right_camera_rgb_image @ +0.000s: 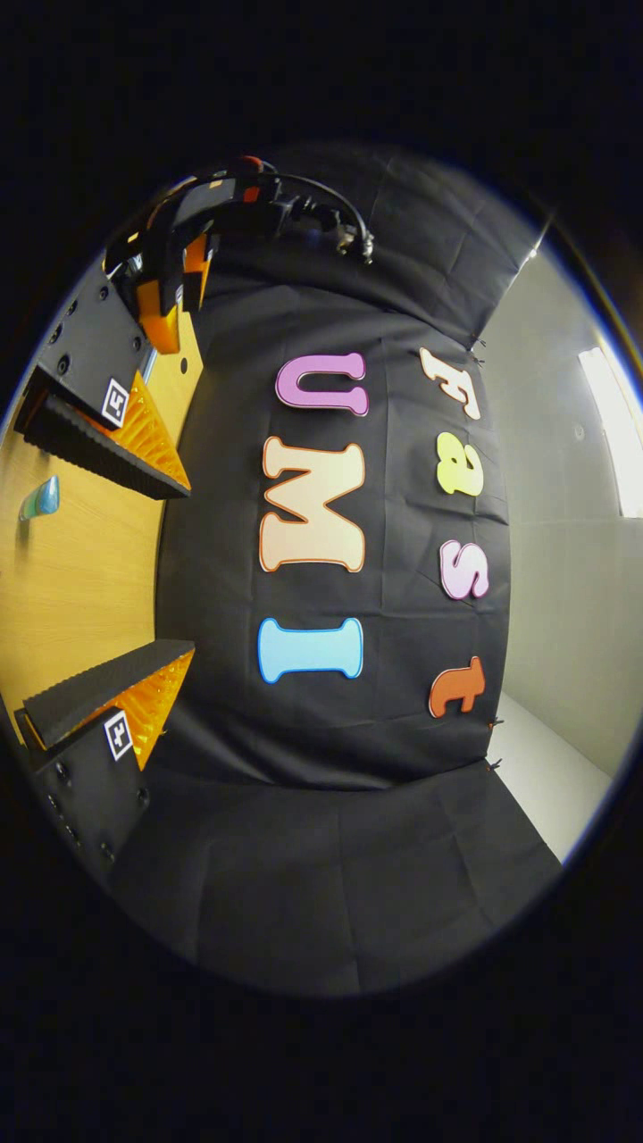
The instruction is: First open the suitcase, pack the skin care products into it, and then close the suitcase.
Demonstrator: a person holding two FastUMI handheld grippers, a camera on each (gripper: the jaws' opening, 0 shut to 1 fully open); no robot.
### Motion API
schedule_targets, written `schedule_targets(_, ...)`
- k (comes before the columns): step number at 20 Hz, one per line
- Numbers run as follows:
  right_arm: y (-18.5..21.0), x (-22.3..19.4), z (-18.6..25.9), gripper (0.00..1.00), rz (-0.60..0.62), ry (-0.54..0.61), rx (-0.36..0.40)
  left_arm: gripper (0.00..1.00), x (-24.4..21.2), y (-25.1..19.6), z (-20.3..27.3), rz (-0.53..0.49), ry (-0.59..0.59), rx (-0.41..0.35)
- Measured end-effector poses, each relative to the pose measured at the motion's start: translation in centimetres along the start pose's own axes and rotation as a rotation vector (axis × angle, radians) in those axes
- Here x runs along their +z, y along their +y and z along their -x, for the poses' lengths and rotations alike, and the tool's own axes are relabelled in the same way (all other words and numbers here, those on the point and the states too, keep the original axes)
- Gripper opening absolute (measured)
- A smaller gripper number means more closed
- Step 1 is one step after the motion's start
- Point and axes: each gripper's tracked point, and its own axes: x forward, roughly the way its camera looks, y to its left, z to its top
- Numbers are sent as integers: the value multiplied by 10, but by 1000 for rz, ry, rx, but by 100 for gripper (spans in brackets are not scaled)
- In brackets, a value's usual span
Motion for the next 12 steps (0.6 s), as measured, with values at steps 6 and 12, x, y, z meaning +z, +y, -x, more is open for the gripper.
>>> schedule_targets(6,-24,-8,9,99,18,22,-20,94,-71,-42,-19,15,148,-70)
schedule_targets(12,-36,-30,14,99,2,67,-29,94,-127,-67,-29,20,266,-113)
